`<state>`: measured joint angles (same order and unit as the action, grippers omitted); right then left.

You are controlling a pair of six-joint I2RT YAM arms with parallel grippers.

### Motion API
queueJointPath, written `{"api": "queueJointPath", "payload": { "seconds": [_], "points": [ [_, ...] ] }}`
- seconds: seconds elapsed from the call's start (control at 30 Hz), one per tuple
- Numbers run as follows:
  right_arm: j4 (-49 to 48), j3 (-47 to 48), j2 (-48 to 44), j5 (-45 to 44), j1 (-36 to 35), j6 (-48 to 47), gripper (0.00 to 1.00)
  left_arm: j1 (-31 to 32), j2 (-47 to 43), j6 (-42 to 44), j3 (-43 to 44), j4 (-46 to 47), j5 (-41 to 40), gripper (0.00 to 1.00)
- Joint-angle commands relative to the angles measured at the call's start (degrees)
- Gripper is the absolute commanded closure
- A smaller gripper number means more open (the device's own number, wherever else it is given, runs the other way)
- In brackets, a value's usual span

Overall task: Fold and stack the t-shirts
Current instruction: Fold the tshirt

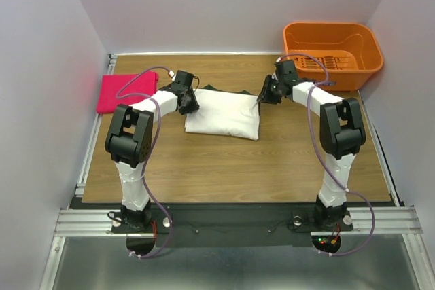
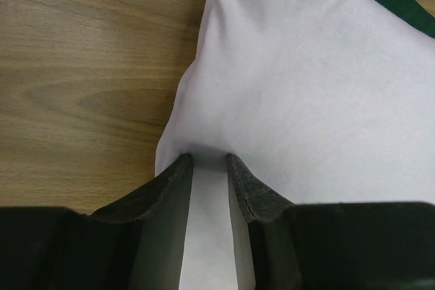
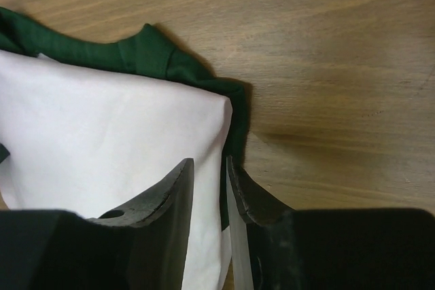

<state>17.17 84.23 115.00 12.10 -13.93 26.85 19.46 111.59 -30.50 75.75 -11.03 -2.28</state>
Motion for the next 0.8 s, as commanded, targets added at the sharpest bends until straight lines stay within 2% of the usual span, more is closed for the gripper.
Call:
{"api": "queueJointPath", "payload": {
  "seconds": [0.0,0.4,0.5,0.63,0.77],
  "points": [
    [-0.65,2.78,1.89,1.52,0.05,0.39,0.68,-0.48,-1.11,0.80,0.54,-0.93,-0.53,0.61],
    [-0.65,3.93,4.62,3.72,0.05,0.31,0.76,-0.39,-0.32,0.79,0.81,-0.75,-0.09,0.61],
    [-0.73,4.19,4.62,3.81,0.05,0.22,0.82,-0.39,-0.32,0.79,0.81,-0.75,-0.09,0.61],
    [-0.56,3.93,3.66,3.02,0.05,-0.22,0.96,-0.39,0.03,0.62,0.72,-0.93,-0.53,0.61],
    [-0.29,2.53,1.55,0.48,0.48,-0.75,0.99,-0.39,0.47,0.18,0.54,-1.45,-0.53,0.62]
  ]
}}
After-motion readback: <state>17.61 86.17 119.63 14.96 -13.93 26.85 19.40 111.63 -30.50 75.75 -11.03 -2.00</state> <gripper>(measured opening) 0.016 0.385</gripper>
